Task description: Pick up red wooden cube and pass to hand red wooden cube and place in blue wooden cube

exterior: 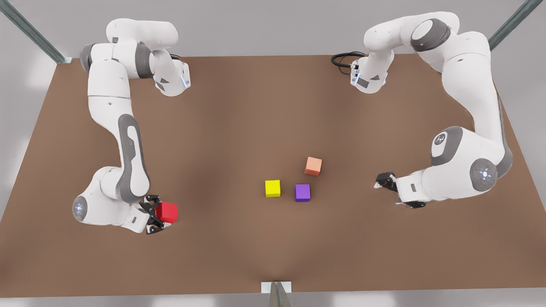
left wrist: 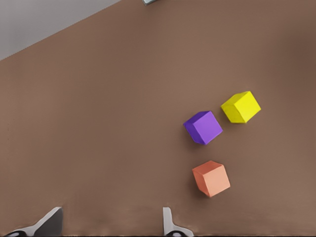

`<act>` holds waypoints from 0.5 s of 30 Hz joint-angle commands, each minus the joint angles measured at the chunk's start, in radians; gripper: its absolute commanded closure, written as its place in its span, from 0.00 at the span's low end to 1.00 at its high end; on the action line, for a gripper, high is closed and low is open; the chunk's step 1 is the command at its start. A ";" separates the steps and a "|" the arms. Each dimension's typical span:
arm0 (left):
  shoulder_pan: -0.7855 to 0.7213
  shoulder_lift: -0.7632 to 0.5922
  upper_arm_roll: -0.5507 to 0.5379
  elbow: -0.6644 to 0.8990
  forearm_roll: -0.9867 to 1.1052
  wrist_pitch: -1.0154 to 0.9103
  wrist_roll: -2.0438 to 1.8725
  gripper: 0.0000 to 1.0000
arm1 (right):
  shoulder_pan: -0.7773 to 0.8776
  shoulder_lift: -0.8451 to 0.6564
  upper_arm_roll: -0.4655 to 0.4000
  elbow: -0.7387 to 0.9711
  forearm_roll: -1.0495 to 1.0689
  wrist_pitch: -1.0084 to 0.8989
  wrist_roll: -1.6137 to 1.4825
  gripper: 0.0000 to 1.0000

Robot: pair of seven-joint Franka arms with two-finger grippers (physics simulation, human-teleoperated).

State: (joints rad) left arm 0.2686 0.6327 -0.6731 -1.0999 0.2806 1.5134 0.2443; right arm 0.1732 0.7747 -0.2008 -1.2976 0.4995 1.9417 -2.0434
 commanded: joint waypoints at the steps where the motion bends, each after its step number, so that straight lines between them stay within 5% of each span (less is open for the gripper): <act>1: -0.225 -0.315 0.449 -0.279 -0.164 -0.051 -0.128 0.00 | 0.015 0.000 -0.008 0.005 -0.297 0.066 0.586 0.51; 2: -0.284 -0.450 0.549 -0.439 -0.262 0.044 -0.138 0.00 | 0.026 -0.005 -0.008 -0.002 -0.372 0.076 0.687 0.51; 6: -0.290 -0.392 0.432 -0.298 -0.184 -0.067 -0.330 0.00 | 0.034 -0.055 -0.009 -0.077 -0.506 0.083 0.919 0.51; 9: -0.278 -0.280 0.440 -0.155 -0.198 -0.154 -0.258 0.00 | 0.037 -0.117 -0.019 -0.226 -0.538 0.175 0.986 0.51; 15: -0.264 -0.278 0.441 -0.106 -0.189 -0.150 -0.247 0.00 | 0.026 -0.261 -0.062 -0.474 -0.567 0.313 0.986 0.51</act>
State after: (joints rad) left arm 0.0045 0.3551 -0.2313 -1.2081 0.0919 1.3903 0.0920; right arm 0.1960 0.5282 -0.2547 -1.7419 -0.0418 2.1903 -1.5217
